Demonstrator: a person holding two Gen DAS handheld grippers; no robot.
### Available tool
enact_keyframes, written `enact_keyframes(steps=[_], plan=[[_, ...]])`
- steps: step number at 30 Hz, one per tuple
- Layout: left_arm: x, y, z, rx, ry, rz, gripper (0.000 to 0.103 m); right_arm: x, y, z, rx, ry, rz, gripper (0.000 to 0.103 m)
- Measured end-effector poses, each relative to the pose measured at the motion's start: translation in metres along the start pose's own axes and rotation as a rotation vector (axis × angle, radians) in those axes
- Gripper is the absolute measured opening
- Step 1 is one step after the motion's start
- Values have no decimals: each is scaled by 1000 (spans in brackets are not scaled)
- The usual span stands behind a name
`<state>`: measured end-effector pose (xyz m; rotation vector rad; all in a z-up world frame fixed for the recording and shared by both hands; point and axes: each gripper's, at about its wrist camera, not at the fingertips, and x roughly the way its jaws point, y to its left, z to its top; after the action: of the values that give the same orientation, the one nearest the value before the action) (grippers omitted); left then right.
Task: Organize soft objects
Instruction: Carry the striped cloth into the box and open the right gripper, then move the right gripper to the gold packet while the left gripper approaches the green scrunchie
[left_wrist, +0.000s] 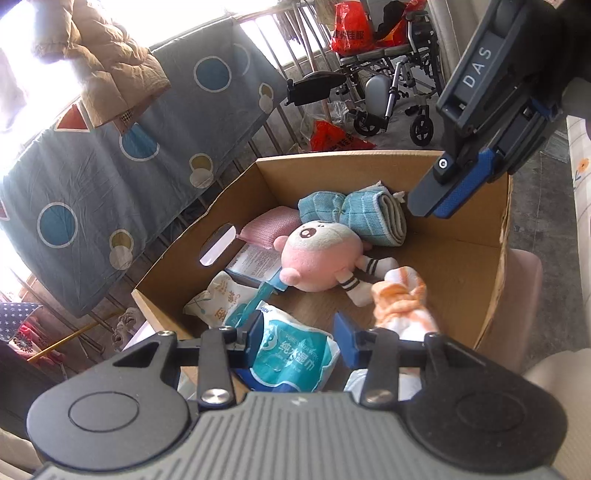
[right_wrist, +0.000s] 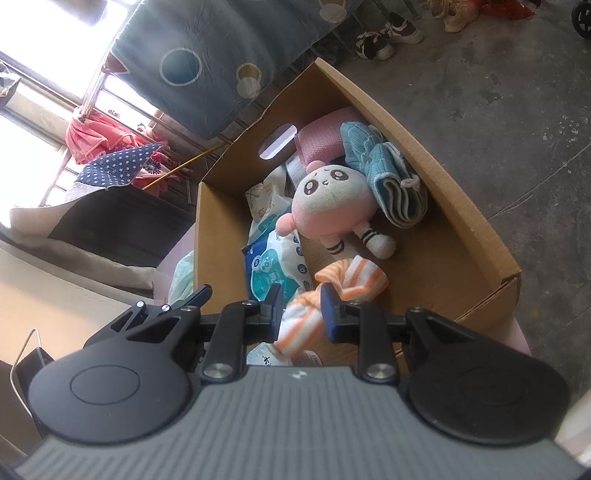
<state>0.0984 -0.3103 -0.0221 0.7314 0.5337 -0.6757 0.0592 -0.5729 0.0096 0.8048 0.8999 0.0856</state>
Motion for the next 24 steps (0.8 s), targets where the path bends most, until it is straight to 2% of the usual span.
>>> enact_keyframes(steps=[5,8,11,13,15,20,22,24], plan=[[-10,21,-4,-60,29,38,45,13,13,11,-33,13,-8,23],[-22,35,-9,-100,46,67,47,33,22,19,-59,55,-45,25],[-35,50,-17,-145,63,90,49,54,26,27,-76,110,-125,33],[-42,58,-24,-172,63,100,53,65,26,29,-65,147,-157,44],[-50,64,-31,-197,60,111,59,75,28,31,-67,177,-179,47],[-69,76,-53,-242,67,137,64,116,28,33,-70,254,-254,49],[-76,82,-65,-266,77,148,64,133,26,32,-53,283,-262,49],[-82,88,-76,-289,92,157,64,145,23,29,-14,311,-232,51]])
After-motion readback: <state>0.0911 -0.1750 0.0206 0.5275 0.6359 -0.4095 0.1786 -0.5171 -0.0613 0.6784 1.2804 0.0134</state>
